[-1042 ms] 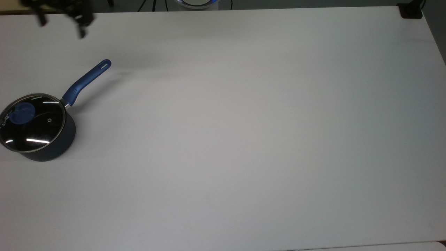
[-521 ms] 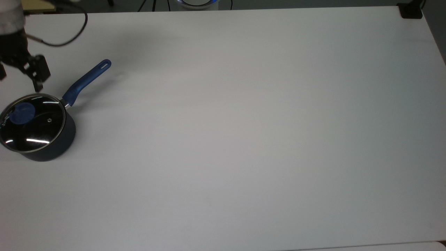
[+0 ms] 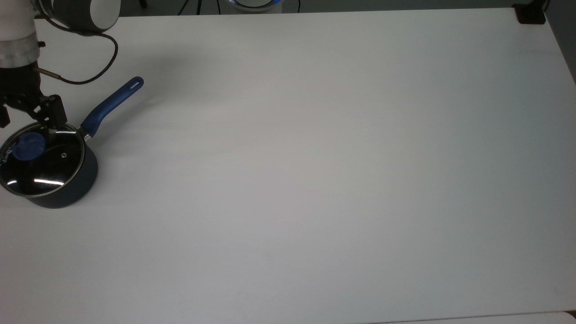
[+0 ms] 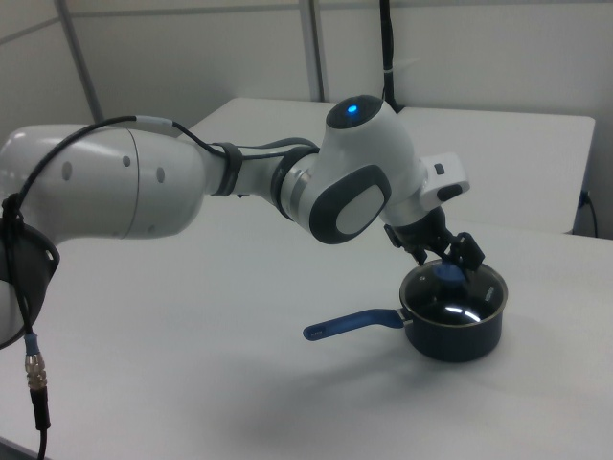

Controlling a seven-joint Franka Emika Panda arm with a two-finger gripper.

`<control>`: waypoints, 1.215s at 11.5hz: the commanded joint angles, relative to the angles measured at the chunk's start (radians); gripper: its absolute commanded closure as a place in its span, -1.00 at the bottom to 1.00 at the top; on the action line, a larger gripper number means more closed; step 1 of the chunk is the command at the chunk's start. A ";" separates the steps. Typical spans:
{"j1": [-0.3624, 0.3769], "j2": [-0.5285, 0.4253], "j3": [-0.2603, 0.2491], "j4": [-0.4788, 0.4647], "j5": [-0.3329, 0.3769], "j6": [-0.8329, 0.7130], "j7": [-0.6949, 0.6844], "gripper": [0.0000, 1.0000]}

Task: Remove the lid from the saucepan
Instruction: 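Lower the gripper and close it on the blue knob of the glass lid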

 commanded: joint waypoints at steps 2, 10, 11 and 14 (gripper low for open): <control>0.000 0.033 -0.002 0.013 0.113 0.106 -0.004 -1.00; 0.002 0.053 -0.002 0.010 0.108 0.126 -0.023 -0.12; 0.002 0.053 -0.002 0.010 0.106 0.125 -0.023 0.02; 0.005 0.033 0.002 0.014 0.109 0.112 -0.017 0.13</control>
